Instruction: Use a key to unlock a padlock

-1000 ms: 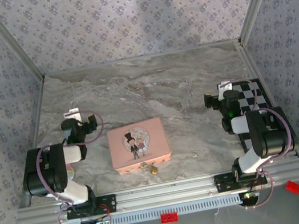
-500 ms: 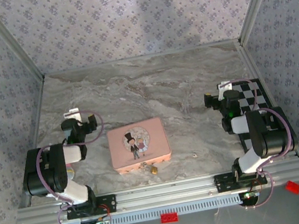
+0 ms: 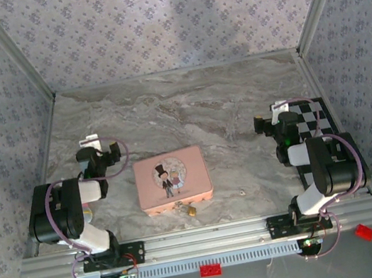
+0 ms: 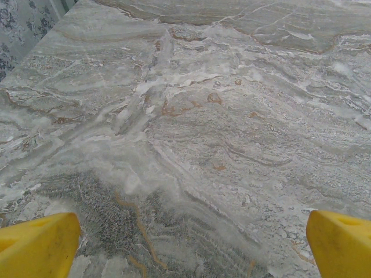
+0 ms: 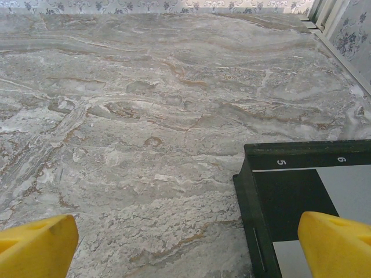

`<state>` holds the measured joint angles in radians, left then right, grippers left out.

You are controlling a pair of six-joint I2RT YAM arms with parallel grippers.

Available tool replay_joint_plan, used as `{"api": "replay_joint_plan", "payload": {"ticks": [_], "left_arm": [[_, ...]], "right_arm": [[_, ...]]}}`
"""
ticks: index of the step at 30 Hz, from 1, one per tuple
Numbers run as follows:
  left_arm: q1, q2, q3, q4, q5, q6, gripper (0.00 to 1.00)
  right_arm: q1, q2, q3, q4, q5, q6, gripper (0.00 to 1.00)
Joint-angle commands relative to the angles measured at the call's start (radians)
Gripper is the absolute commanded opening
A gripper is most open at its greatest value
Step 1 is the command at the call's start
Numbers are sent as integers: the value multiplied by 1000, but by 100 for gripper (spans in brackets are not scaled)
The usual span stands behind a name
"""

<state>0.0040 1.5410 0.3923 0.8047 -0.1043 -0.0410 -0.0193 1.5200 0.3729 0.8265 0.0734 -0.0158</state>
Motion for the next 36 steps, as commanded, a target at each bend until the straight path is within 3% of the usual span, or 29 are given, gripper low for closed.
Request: {"api": "replay_joint_plan", "payload": {"ticks": [1, 5, 8, 11, 15, 20, 23, 28, 31, 34, 36], "left_arm": [[-2, -9, 23, 4, 5, 10, 100], [-4, -15, 14, 19, -2, 12, 100], [-25, -108, -30, 27, -44, 21, 100], [-57, -262, -10, -173, -87, -6, 100], [-85, -430, 48, -426, -55, -107, 100], [-95, -604, 148, -726, -63, -303, 100], [-95, -691, 176, -816, -2, -386, 100], [-94, -824, 127, -998, -3, -712, 100], [-89, -890, -3, -922, 111, -667, 100], [-89, -945, -36, -971, 166, -628, 100], [-94, -979, -39, -990, 209, -604, 100]], "right_arm": [[-5, 3, 15, -3, -5, -9, 99], [15, -5, -3, 20, -27, -44, 99], [31, -44, -28, 31, -40, -71, 99], [60, -143, -32, -50, -15, -92, 99], [140, -319, -5, -278, 6, -106, 99], [242, -626, 13, -528, 1, -17, 99], [251, -783, 24, -630, 12, 122, 99], [236, -986, 61, -822, 40, 274, 99], [216, -1112, 23, -925, 83, 517, 99], [185, -1164, 2, -903, -66, 468, 99], [198, -1121, 51, -992, -109, 452, 99]]}}
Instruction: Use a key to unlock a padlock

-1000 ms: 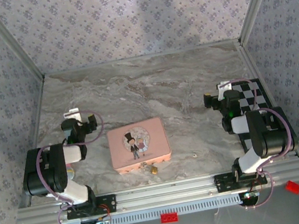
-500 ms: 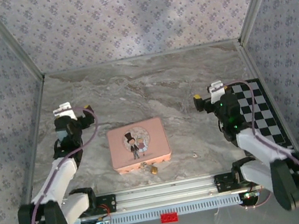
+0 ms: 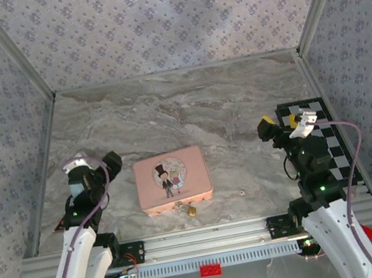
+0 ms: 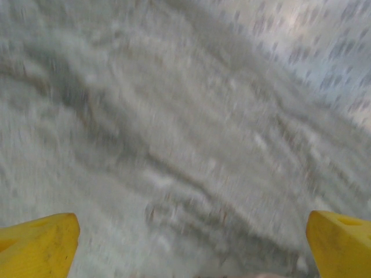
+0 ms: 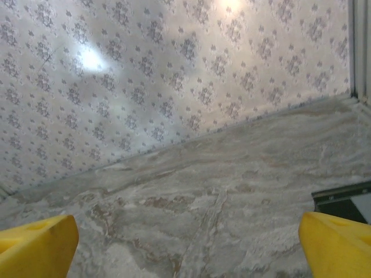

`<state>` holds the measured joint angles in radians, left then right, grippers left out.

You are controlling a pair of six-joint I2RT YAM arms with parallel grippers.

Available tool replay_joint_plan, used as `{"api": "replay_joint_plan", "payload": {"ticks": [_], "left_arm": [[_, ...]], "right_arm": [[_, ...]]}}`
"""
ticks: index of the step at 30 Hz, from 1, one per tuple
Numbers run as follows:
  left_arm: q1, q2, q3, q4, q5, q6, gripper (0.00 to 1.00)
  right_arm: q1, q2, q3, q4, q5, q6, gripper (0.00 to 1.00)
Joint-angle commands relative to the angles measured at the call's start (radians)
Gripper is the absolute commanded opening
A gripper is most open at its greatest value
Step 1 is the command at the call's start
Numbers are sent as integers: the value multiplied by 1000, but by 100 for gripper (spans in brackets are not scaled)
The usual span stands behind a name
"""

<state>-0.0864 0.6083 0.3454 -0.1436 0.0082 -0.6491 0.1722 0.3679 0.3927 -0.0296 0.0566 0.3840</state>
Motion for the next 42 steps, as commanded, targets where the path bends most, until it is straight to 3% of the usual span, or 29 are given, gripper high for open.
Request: {"api": "replay_joint_plan", "payload": {"ticks": [1, 5, 11, 15, 23, 34, 42], "left_arm": [[-8, -59, 7, -42, 115, 15, 100], [-63, -71, 2, -16, 184, 75, 100], [-306, -58, -6, 45, 146, 165, 100], [-371, -16, -5, 104, 187, 218, 100], [-386, -4, -28, 143, 132, 246, 100], [-389, -36, -30, 155, 180, 243, 100], [-397, -36, -22, 151, 188, 242, 100]], "right_arm": [[21, 66, 60, -183, -89, 50, 99], [143, 254, 185, -381, 3, 93, 99], [444, 564, 343, -614, 206, 173, 99], [556, 686, 395, -669, 209, 187, 96], [624, 846, 440, -846, 146, 335, 81], [666, 955, 389, -811, 18, 450, 61], [701, 1053, 397, -807, 17, 481, 44]]}}
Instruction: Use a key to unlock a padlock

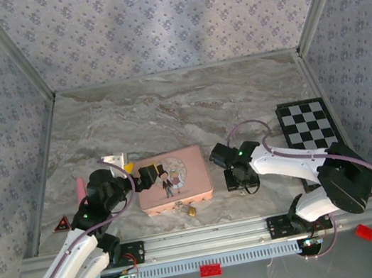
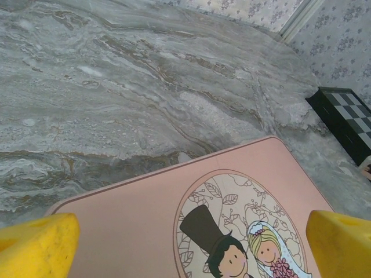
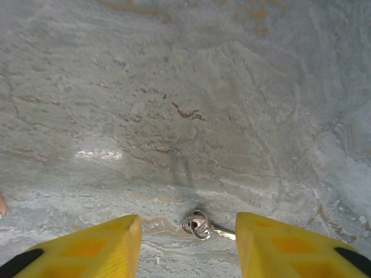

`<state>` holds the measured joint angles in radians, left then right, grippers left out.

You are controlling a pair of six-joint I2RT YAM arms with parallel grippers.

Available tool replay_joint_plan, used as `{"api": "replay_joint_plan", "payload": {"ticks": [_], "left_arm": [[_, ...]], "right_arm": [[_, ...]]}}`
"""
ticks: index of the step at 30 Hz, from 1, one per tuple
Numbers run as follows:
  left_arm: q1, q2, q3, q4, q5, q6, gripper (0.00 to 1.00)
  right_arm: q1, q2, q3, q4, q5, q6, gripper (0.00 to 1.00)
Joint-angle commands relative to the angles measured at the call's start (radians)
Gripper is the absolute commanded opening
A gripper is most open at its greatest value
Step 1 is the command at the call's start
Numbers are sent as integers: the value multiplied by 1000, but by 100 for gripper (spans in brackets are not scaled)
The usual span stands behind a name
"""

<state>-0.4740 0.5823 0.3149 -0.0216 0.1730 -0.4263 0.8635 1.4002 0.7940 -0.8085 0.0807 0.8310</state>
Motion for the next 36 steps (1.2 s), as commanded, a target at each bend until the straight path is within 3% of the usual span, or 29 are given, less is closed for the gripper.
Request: {"api": "replay_joint_plan", "payload": {"ticks": [1, 20, 31, 36], "left_arm": [[-11, -11, 10, 28, 23, 19, 100], [-20, -9, 16, 22, 25, 24, 100], [-22, -2, 18, 17, 10, 27, 100], [-23, 4, 16, 18, -6, 29, 100]], "right_arm": [[12, 27, -3, -28, -7, 35, 42], [16, 53, -58, 26, -12, 78, 26], [27, 67, -54, 42, -13, 79, 9], [21, 5, -69, 73, -44, 103, 0]]}}
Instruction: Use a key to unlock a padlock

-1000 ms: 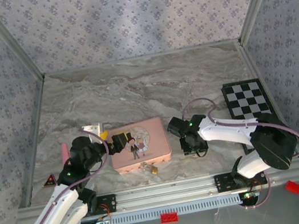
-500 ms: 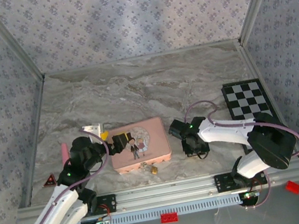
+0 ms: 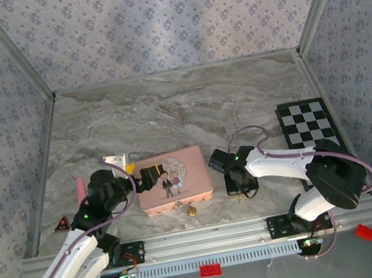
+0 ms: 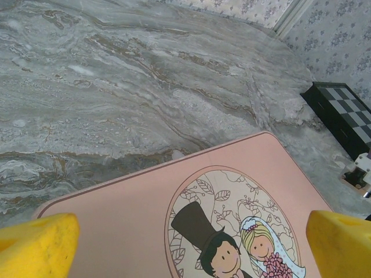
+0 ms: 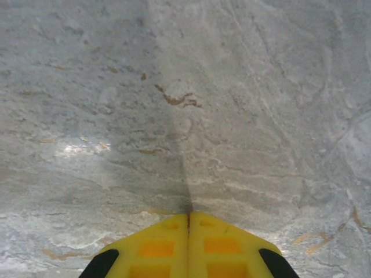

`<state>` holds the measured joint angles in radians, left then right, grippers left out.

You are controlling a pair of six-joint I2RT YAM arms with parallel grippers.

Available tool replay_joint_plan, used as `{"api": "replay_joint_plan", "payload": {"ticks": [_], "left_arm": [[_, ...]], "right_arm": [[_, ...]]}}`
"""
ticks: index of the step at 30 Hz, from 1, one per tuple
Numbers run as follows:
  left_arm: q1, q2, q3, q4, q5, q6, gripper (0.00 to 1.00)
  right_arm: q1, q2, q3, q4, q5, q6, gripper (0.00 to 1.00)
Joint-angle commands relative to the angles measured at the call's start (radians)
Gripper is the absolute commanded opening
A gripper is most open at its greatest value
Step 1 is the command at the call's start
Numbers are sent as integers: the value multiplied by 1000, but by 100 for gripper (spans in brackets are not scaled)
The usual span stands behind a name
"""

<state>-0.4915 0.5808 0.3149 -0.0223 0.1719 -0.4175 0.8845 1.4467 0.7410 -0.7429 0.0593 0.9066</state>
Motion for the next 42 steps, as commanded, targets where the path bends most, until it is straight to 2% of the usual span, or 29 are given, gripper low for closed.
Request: {"api": "replay_joint_plan", "payload": {"ticks": [1, 9, 13, 16, 18, 21, 26, 30, 38, 42], "left_arm": [[-5, 10, 16, 20, -8, 19, 100], [-7, 60, 18, 32, -26, 26, 100], [-15, 103, 18, 78, 19, 23, 100], [-48, 145, 30, 137, 59, 23, 100], [-102, 182, 59, 179, 65, 45, 100], [-193, 249, 125, 230, 79, 117, 100], [-293, 371, 184, 366, 161, 248, 100], [-366, 444, 184, 505, 154, 365, 100], [-435, 522, 150, 724, 156, 527, 100], [-436, 542, 150, 777, 158, 547, 98]], "right_arm": [[-5, -64, -25, 12, -30, 40, 0], [-88, -386, -88, 79, -32, 102, 0], [-130, -543, -105, 152, -22, 129, 0], [-161, -633, -125, 255, -34, 141, 0], [-187, -670, -128, 340, -42, 133, 0], [-208, -675, -93, 392, -61, 98, 0], [-210, -632, 1, 446, -102, 30, 0], [-198, -606, 51, 500, -137, -8, 0], [-167, -568, 103, 566, -202, -58, 0], [-135, -550, 105, 628, -232, -77, 0]]}}
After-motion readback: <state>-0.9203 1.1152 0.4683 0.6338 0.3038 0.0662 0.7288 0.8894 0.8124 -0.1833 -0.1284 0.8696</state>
